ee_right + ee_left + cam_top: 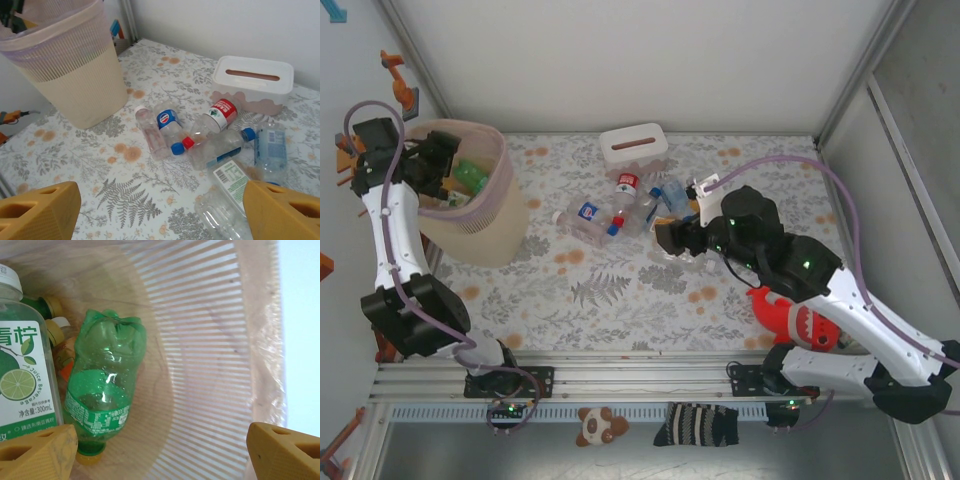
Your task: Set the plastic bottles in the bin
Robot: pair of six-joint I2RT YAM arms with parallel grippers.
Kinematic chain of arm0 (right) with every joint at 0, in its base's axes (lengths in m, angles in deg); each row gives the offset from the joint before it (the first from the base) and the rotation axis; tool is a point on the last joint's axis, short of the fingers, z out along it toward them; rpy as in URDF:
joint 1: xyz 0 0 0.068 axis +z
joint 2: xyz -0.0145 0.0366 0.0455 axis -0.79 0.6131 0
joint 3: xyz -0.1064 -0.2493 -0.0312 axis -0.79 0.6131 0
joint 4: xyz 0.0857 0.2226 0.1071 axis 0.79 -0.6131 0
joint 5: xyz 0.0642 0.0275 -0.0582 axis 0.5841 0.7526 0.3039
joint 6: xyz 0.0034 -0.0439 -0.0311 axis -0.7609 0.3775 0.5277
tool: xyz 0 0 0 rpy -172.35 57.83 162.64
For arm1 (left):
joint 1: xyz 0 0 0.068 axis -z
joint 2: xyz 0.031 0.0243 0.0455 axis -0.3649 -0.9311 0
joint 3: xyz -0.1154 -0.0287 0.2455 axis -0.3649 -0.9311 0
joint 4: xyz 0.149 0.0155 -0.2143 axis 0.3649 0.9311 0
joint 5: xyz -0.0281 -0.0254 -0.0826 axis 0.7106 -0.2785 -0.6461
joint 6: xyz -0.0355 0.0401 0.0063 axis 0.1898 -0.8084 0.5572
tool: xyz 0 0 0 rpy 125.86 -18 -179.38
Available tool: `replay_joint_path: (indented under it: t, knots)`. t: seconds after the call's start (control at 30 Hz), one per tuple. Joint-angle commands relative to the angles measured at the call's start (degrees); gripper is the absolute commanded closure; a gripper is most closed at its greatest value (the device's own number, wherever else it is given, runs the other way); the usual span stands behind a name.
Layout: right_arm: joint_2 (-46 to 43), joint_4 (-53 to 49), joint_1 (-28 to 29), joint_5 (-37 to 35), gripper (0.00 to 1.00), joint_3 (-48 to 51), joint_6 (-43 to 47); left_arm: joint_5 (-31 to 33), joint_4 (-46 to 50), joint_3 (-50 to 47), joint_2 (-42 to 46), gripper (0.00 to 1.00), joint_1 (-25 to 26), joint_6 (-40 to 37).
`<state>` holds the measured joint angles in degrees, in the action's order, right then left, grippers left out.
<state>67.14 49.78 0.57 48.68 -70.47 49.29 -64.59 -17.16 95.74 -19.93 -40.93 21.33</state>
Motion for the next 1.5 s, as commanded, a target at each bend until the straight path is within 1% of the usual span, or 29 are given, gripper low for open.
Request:
replay_joint_path:
  t: [0.0,0.2,0.3,0.4,0.57,0.67,0.83,0.97,1.1,1.3,1.47]
  knots:
    - [2.02,-3.24,0.07,-3.46,0.18,-3.15,0.86,-0.76,0.61,1.43,3.29,0.14,0.09,-2.65]
    - [7.95,-9.49,-2.05,-3.03,0.21,-7.47,0.79,-3.45,-0.76,-0.13,7.49,0.15,0.96,-7.07]
    - [11.68,-13.2,-4.05,-1.78,0.23,-9.5,0.63,-3.84,-0.89,-0.97,9.99,0.15,1.89,-9.9]
    - [14.89,-15.67,-6.17,0.74,0.24,-10.58,0.87,-5.09,-1.83,-2.1,12.48,0.15,2.54,-11.1]
    - [19.71,-18.04,-11.34,5.84,0.28,-10.63,1.03,-7.19,-2.67,-4.35,16.35,0.17,4.66,-12.8]
    - [22.96,-20.23,-14.44,6.19,0.29,-11.25,3.32,-9.59,-4.41,-6.86,18.57,0.17,5.92,-12.77]
    - [29.01,-22.88,-20.14,5.22,0.31,-12.75,7.7,-11.55,-6.85,-11.11,21.33,0.18,8.76,-13.07]
    - [34.6,-22.45,-22.87,4.87,0.33,-15.33,10.45,-11.84,-7.51,-13.31,22.06,0.19,10.88,-13.31]
    - [40.96,-19.95,-25.16,6.26,0.34,-18.63,11.31,-11.84,-7.68,-14.96,22.59,0.19,12.45,-13.69]
    - [51.62,-17.14,-27.23,7.29,0.34,-26.57,13.11,-12.19,-8.76,-17.14,23.81,0.19,14.09,-13.39]
    - [60.58,-16.74,-28.39,8.43,0.33,-34.29,15.06,-12.19,-9.71,-18.45,24.43,0.19,15.12,-12.47]
